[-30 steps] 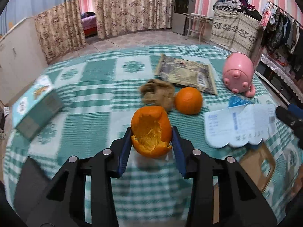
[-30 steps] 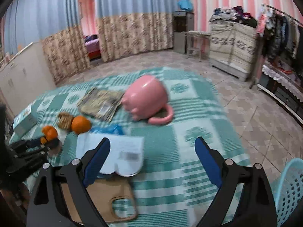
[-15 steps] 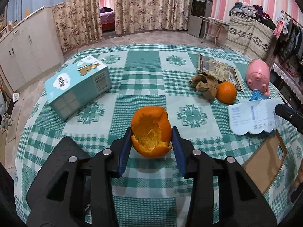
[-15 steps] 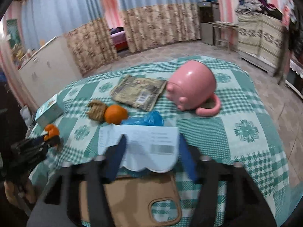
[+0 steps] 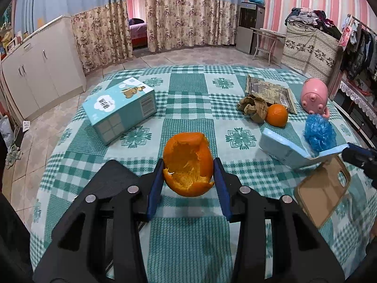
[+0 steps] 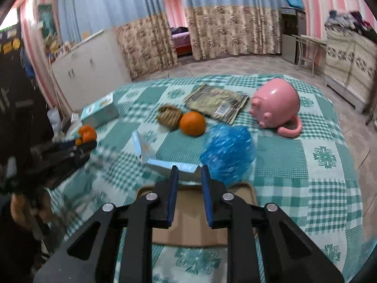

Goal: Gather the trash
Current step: 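Grasp the white printed card with the right tool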

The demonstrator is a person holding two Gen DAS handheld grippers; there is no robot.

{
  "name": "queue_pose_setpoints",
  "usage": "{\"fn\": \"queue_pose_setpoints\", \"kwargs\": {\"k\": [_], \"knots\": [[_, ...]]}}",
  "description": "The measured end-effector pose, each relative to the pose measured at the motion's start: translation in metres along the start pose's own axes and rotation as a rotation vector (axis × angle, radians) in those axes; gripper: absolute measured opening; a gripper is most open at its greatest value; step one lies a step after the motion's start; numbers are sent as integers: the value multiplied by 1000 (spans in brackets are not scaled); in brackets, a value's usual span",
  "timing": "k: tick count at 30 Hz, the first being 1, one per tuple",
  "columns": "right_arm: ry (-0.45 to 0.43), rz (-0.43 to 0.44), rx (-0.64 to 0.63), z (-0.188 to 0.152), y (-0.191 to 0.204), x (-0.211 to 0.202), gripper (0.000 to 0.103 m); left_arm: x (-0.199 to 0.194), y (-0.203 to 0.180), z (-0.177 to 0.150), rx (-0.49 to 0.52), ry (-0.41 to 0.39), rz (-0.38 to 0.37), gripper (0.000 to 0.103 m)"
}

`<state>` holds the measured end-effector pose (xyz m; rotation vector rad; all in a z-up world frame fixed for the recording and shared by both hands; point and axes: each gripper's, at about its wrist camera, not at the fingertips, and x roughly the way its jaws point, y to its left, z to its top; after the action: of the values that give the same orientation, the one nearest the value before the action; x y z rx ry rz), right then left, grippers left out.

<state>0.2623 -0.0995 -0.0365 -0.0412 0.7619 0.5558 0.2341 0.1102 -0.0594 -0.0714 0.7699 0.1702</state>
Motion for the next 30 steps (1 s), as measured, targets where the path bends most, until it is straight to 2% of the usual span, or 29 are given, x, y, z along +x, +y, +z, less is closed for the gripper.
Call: {"fn": "queue_pose_setpoints", "kwargs": {"k": [6,8,10,11,19,25,26,28,30], "knots": [[62,-6,-38,-7,7,16,22,-16,12,-5,2,-18,16,40],[92,-18,-60,-11,11,20,28,-19,16,-6,-1,-21,26,40],[77,-35,-84,-13,16,16,58,-20,20,-7,-3,-21,30,40],[67,-38,-89,-12,18,14,63,-21,22,-7,-5,-22,32,40],[89,-44,-116,-13,36,22,69,-23,32,-9,-20,-27,33,40],[95,30,-23,-9,42,33,67,-25,38,-9,-29,-30,34,40],[99,42,-8,-10,42,35,61,-24,39,-9,-29,-31,35,40],[118,70,27,-11,40,42,34,-23,41,-9,-32,-26,35,40],[116,90,52,-12,38,44,28,-22,41,-10,-35,-22,36,40]]}}
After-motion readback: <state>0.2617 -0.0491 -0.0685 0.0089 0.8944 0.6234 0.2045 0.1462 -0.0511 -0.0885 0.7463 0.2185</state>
